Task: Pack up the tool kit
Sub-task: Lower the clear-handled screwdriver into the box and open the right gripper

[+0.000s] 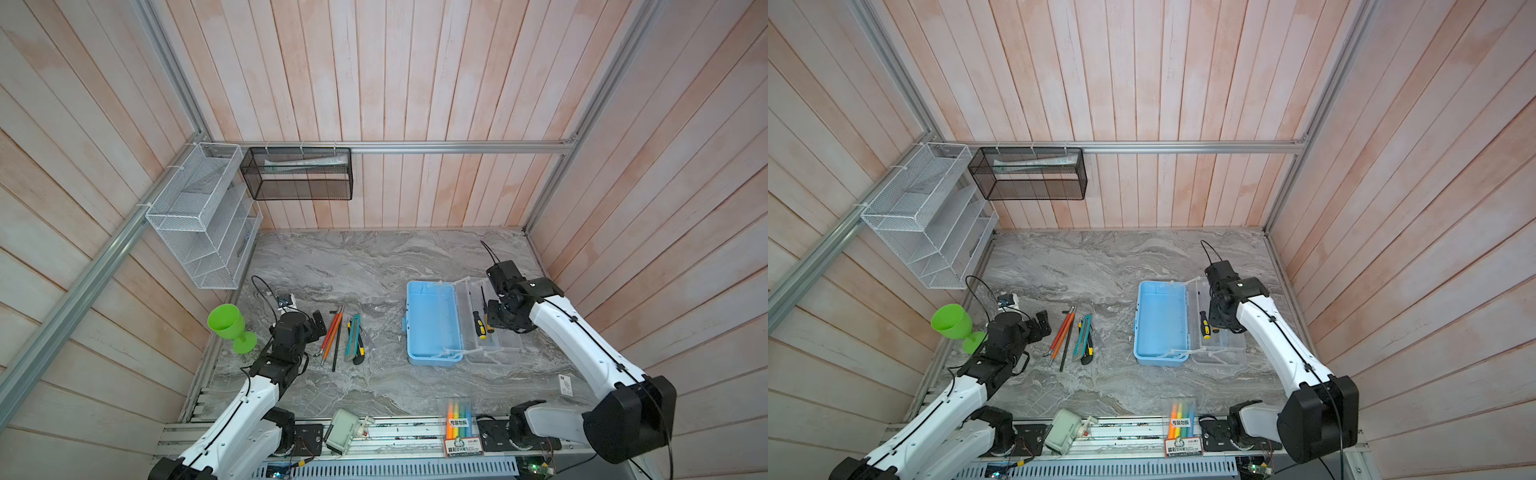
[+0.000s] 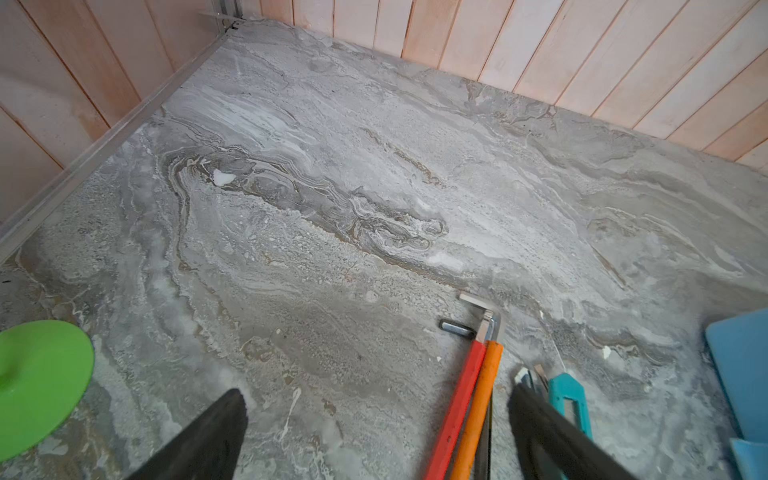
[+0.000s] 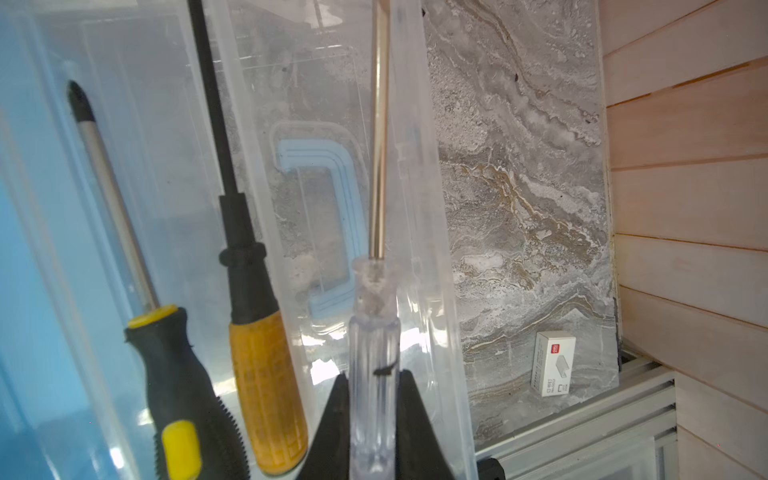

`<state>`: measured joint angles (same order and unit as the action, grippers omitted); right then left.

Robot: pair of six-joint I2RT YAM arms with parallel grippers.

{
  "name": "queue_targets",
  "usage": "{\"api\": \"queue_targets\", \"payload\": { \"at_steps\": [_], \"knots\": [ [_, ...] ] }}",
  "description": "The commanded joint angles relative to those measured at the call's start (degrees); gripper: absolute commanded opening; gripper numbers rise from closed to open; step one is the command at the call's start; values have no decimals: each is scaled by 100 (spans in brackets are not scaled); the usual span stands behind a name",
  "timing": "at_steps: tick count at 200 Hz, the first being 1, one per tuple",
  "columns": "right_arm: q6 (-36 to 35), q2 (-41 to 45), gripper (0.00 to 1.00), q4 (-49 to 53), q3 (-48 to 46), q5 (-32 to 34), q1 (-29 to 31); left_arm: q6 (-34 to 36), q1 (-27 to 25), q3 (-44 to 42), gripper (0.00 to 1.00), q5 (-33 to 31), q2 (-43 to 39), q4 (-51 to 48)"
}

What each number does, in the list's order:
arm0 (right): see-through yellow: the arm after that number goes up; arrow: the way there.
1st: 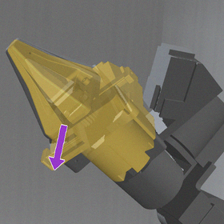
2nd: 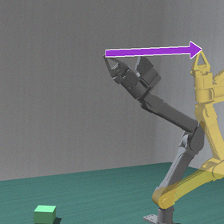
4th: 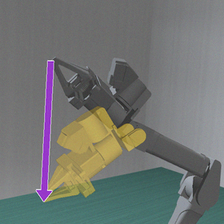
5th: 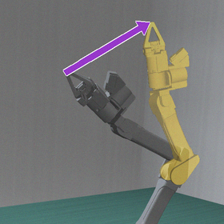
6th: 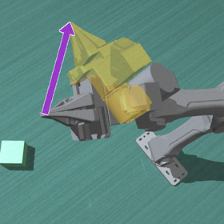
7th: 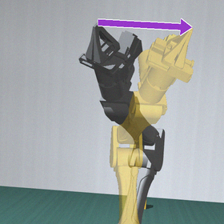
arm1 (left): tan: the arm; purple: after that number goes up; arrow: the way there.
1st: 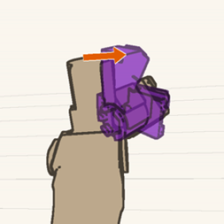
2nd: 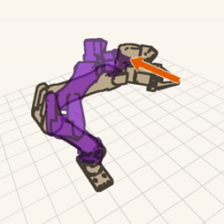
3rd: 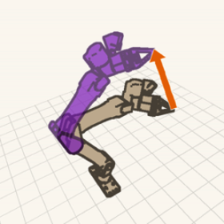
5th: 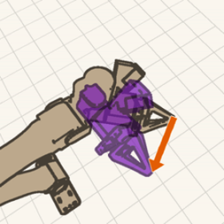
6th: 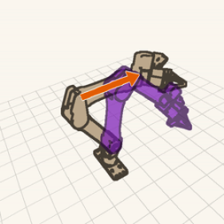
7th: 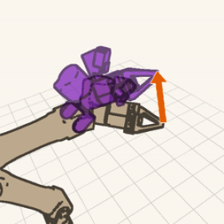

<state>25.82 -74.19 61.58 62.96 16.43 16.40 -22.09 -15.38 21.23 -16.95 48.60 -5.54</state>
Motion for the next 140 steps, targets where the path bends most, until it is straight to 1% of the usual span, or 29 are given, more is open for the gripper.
{"api": "queue_targets", "payload": {
  "at_steps": [1, 14, 23, 44, 63, 99, 115, 140],
  "knots": [
    [-58, -90, 1, -48, -91, -88, -38, 29, 36, 162, 100, 25, 7, 64],
    [-101, -138, 4, -60, -111, -153, -31, 29, 40, 166, 100, 25, 16, 62],
    [-104, -169, 11, -42, -99, -166, -33, 34, 35, 167, 100, 25, 15, 64],
    [-113, -192, 16, -23, -65, -179, -33, 33, 35, 171, 100, 20, 10, 65],
    [-104, -183, 27, 72, 34, -128, -32, 29, 41, 164, 100, 25, 11, 65],
    [-41, -235, 30, 391, 479, -69, 7, 28, 37, 166, 100, 24, 9, 70],
    [141, -236, 31, 484, 814, 31, 308, 32, 35, 167, 100, 25, 12, 62],
    [446, -327, 32, 375, 1230, 49, 1111, 32, 35, 162, 100, 25, 1, 61]
  ]
}}
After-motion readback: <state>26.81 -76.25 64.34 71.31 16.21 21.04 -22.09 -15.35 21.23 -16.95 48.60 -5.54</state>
